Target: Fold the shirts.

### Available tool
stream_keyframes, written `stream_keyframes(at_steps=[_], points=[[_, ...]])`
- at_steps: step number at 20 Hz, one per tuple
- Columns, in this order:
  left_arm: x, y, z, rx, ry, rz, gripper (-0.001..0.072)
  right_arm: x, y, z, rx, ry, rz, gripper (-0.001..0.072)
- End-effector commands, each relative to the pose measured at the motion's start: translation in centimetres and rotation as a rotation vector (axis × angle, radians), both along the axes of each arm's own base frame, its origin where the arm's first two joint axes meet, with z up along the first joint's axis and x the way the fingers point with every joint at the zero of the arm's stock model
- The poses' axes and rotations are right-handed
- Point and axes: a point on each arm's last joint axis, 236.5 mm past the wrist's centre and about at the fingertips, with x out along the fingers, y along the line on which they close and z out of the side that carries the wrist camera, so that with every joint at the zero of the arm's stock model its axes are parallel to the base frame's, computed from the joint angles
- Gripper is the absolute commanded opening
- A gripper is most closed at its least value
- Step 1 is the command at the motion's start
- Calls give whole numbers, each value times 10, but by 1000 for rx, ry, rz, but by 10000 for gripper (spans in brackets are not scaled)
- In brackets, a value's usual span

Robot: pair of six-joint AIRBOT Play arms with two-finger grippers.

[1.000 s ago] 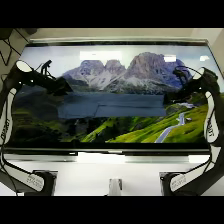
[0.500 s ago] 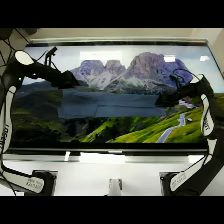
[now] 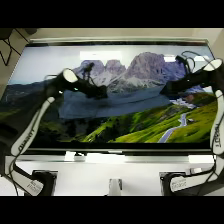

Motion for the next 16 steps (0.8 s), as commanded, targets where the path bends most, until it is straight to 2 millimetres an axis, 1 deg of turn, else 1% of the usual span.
stream_keyframes(at_steps=[1, 3, 5, 6, 7, 8, 9, 10, 11, 12, 13, 14, 15, 16], points=[[-8, -84, -25, -171, 68, 130, 31, -50, 13, 80, -20, -87, 63, 30], [-18, -122, -33, -265, 132, 202, 32, -80, 19, 109, -33, -108, 85, 30], [-37, -155, -44, -321, 200, 240, 31, -95, 20, 130, -49, -138, 63, 31], [-45, -167, -48, -342, 229, 250, 32, -99, 20, 135, -55, -148, 46, 31], [-51, -174, -51, -351, 235, 239, 31, -99, 19, 137, -59, -147, 30, 31], [-51, -174, -48, -347, 202, 206, 31, -98, 19, 136, -58, -147, 27, 31], [-45, -167, -38, -342, 141, 160, 29, -93, 20, 136, -48, -155, 22, 31], [-35, -153, -25, -323, 77, 129, 29, -87, 26, 138, -25, -171, 21, 31], [-20, -130, -5, -282, -9, 96, 28, -76, 35, 139, -12, -202, 20, 31], [-5, -103, 15, -230, -98, 66, 28, -65, 49, 139, 3, -233, 32, 31], [13, -66, 38, -165, -179, 59, 28, -54, 71, 138, 28, -257, 54, 31], [31, -25, 61, -103, -244, 83, 28, -43, 97, 134, 59, -272, 76, 31], [48, 23, 89, -41, -313, 123, 29, -34, 132, 128, 112, -280, 112, 31], [59, 68, 117, 2, -376, 164, 29, -26, 166, 121, 169, -281, 138, 31]])
